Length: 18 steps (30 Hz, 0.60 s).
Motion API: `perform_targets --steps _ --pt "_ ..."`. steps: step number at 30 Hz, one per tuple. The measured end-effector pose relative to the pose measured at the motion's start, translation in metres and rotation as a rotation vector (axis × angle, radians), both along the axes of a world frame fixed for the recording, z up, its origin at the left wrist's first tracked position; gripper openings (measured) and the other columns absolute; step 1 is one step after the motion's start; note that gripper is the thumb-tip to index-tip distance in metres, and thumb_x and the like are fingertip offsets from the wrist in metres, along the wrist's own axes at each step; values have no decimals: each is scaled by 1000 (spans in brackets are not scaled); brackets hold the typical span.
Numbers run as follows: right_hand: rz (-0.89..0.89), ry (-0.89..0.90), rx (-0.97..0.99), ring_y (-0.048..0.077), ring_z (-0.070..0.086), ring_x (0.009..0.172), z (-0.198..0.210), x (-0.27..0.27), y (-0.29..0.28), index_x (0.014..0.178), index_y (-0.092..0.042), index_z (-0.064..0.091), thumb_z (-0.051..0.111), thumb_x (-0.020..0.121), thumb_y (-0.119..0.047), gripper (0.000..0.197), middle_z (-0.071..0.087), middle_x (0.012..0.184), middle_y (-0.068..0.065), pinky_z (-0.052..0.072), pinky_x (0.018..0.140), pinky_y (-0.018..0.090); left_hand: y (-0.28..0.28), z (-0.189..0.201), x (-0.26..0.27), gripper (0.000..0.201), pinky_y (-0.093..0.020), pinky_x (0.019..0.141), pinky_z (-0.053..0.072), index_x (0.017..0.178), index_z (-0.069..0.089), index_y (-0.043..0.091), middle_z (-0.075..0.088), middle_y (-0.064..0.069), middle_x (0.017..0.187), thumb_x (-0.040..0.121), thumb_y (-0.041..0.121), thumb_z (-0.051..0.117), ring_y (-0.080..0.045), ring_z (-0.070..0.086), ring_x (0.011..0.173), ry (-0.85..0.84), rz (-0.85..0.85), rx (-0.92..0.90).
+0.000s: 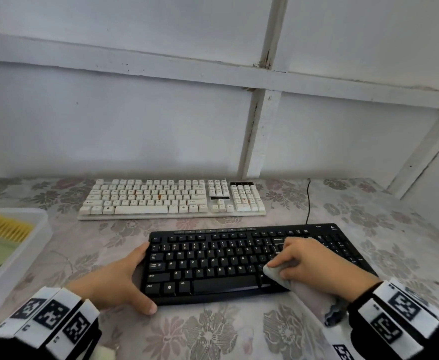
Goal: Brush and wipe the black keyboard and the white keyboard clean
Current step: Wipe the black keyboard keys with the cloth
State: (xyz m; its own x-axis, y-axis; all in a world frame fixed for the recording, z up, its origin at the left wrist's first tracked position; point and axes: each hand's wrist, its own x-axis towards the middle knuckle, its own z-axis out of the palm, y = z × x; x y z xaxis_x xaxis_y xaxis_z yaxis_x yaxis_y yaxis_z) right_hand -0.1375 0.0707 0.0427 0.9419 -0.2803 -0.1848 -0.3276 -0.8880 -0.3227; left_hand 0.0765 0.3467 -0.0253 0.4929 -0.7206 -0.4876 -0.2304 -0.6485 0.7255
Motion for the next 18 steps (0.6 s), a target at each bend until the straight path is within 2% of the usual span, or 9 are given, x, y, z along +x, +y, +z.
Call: perform_targets --steps 2,4,6,8,11,13,15,18 --pt "16 -32 32 1 51 86 -1 1 3 113 -31 67 65 86 -20 29 49 91 -12 39 80 10 0 -3 1 158 -37 113 30 148 2 38 31 22 146 17 54 89 -8 40 130 2 5 -10" --pt "65 -30 30 -3 46 79 -8 3 10 115 -32 67 63 87 -22 29 44 85 -15 35 74 7 0 -3 2 157 -36 113 30 149 4 37 33 22 145 20 50 91 -7 39 130 6 3 -33" --pt "74 -22 -4 -4 42 75 -14 1 10 114 -32 67 62 88 -22 29 40 81 -16 34 72 8 -1 -3 1 151 -37 113 31 148 5 37 34 22 144 26 42 94 -8 40 129 19 6 -44" --pt "36 -12 -32 0 46 79 -15 -6 1 111 -33 68 63 88 -21 27 42 82 -14 38 76 13 -1 -3 1 147 -37 113 30 148 6 38 33 23 145 30 40 94 -7 39 130 24 9 -45" --pt "-29 10 -57 4 51 82 -13 -20 -16 107 -34 70 64 87 -18 27 48 86 -11 38 74 11 -1 -4 1 149 -36 114 29 149 6 38 32 24 145 30 41 95 -5 38 131 19 4 -53" --pt "-59 33 -117 4 50 80 -11 -31 -28 103 -34 72 63 86 -16 26 49 86 -9 37 70 10 -3 -4 1 143 -30 113 26 149 5 35 31 27 141 37 32 94 -4 36 130 33 9 -61" --pt "-105 49 -161 3 48 73 -8 -43 -39 97 -32 74 61 87 -15 24 46 82 -9 37 65 11 -4 -4 1 137 -24 107 26 148 4 33 30 30 132 43 23 92 -3 33 127 44 18 -65" --pt "-184 90 -208 1 43 67 -5 -60 -58 91 -32 75 61 86 -14 23 43 80 -9 36 62 12 -4 -3 2 149 -23 105 25 149 2 31 28 26 133 32 33 94 -3 31 126 51 10 -55"
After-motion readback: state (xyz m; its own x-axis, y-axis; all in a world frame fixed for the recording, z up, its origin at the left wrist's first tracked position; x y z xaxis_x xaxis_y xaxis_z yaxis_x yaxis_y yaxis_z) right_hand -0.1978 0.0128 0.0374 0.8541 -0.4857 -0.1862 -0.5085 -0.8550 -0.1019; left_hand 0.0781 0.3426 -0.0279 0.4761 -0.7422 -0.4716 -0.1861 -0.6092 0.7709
